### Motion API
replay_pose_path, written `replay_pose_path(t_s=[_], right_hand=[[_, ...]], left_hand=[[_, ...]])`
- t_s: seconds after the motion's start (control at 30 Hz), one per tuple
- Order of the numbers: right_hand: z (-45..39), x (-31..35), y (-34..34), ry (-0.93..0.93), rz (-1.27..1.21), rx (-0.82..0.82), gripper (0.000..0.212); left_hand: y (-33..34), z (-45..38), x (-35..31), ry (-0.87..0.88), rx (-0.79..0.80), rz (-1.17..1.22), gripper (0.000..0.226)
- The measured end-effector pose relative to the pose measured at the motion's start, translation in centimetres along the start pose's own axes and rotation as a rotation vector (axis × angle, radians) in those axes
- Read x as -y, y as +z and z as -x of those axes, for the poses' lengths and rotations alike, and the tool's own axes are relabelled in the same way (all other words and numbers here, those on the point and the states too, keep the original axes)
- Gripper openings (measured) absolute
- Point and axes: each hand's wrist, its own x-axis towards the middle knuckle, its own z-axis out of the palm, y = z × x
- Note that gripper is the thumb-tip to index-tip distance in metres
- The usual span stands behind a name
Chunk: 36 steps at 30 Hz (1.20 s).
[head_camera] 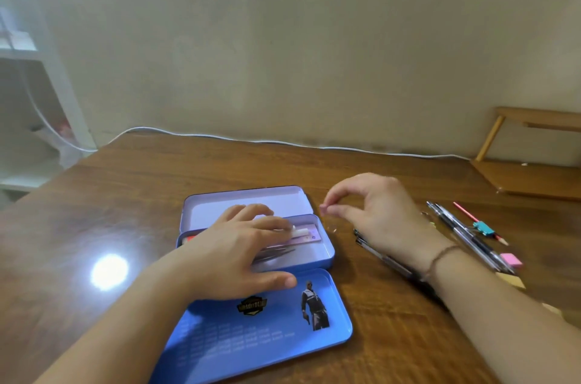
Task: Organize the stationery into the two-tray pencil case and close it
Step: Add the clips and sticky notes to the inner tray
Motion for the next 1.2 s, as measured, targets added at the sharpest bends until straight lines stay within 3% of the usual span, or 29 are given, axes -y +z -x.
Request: replay_pose_path(t_s=[0.43,0.77,0.97,1.2], right_hand=[[-1.8,-1.0,4.6,0.120,0.168,0.122,0.003],[-2.0,-0.3,5.1,0.095,0.318,0.061,0.015],[-2.2,-0.4,5.4,0.170,0.369,0.072,0.022],[-0.5,0.2,4.1,0.050,0.311,0.078,0.011]], left_hand=[[-0.3,-0.2,-0.2,0.018,0.017,0.002,0.072],[-0.4,-0.2,-0.3,0.025,0.015,-0.023,0.068],[-0.4,-0.2,-0.2,0.032,0.007,-0.028,0.065],[-0.3,-0.3,-0.4,0.022,-0.011,-0.038,0.066]])
